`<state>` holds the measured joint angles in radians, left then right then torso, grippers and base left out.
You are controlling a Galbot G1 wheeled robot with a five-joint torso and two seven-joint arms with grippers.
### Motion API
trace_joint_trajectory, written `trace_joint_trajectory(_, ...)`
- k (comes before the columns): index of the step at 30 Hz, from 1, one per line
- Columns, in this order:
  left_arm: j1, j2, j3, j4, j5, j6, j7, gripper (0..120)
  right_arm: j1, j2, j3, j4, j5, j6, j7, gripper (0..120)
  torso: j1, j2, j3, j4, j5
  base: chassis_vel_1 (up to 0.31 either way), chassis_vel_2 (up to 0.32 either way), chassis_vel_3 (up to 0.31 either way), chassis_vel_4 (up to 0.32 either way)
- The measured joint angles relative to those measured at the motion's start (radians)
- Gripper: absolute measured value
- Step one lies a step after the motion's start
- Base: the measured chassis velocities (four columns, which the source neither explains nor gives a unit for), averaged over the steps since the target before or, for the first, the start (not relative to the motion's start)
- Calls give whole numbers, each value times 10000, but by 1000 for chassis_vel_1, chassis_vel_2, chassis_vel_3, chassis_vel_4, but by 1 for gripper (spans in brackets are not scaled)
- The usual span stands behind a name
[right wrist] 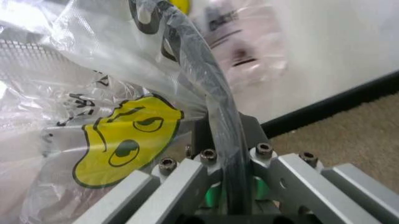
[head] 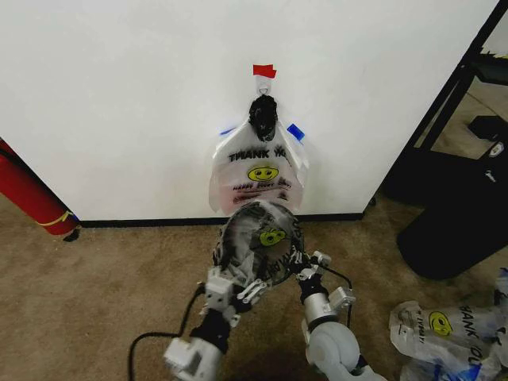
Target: Pick up the garbage bag from the wall and place it over the trash bin.
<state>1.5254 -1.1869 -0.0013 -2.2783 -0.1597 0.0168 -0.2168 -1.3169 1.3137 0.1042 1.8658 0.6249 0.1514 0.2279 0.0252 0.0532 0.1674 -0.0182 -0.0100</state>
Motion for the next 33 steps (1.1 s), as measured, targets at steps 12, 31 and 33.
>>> trace_joint_trajectory(12,-1795,307,786,468,-48,2931,-2486,13,45,-655,-64,316,-1490,-416,-935,0,1,0,1,0,0,0,0,0,0)
trace_joint_trajectory(31,-2704,508,1229,1389,54,5131,-3301,0,231,-1115,-83,226,-4301,557,-2106,0,0,0,0,2,1,0,0,0,0)
trace_joint_trajectory(33,-2863,396,1175,1695,89,5176,-3392,0,185,-1120,-83,228,-4382,668,-2265,0,0,0,0,1,0,0,0,0,0)
